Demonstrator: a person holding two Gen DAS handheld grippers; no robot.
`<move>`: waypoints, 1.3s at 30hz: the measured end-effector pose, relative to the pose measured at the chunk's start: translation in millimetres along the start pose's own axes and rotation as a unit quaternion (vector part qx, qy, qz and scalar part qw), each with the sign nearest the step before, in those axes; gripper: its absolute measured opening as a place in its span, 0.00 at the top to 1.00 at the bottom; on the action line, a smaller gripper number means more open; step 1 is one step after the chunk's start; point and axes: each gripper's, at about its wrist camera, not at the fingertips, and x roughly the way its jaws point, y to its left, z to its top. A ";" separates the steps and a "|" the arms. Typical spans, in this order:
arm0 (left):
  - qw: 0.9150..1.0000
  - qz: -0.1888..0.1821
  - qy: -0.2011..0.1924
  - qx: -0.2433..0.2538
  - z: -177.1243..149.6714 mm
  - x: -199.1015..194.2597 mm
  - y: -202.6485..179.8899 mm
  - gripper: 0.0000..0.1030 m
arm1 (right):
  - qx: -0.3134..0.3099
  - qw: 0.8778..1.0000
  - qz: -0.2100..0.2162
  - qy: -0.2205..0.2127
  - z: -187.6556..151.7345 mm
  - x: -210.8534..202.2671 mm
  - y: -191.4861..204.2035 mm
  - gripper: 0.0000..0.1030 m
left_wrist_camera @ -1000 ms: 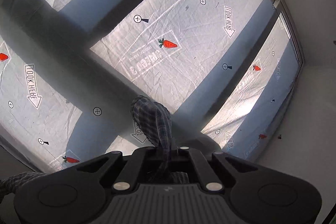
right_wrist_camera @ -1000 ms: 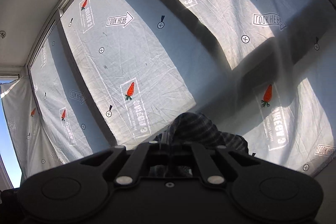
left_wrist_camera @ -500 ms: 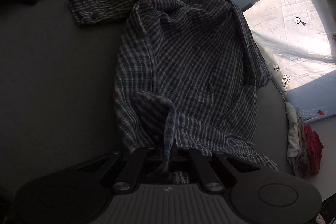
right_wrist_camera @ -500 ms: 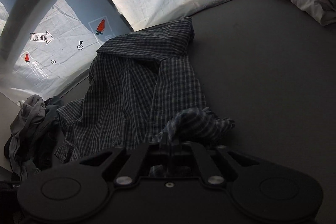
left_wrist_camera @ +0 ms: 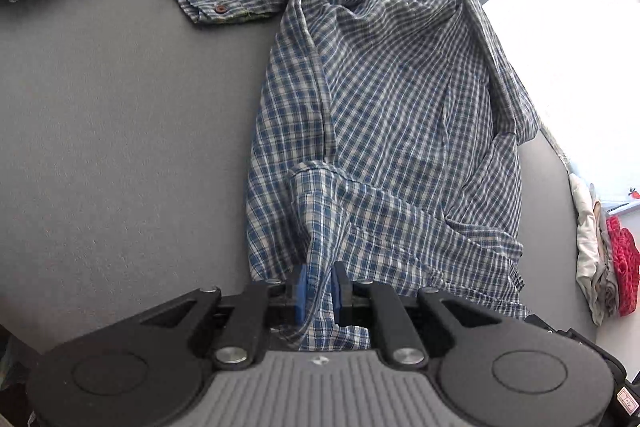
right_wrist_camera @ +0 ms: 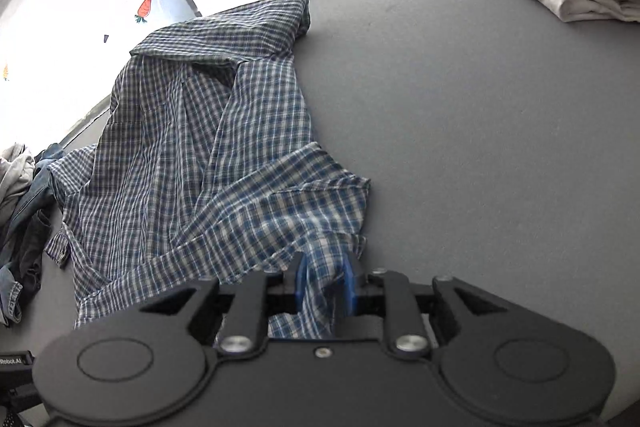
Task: Fold clothes
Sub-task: 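Lay the plaid shirt flat on the table, holding its hem with both grippers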
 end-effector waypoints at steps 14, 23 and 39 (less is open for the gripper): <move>0.999 0.003 0.046 0.001 -22.1 22.5 4.1 0.98 | 0.001 0.998 -0.002 0.057 -24.8 6.3 -7.3 0.98; 0.993 0.026 0.084 0.077 -44.9 8.6 5.2 0.98 | -0.012 0.999 -0.051 -0.005 -10.7 -30.0 -5.8 0.77; 1.000 0.014 0.016 0.022 -32.3 -27.1 24.2 0.92 | -0.108 0.993 -0.022 0.040 45.4 65.9 -7.9 0.22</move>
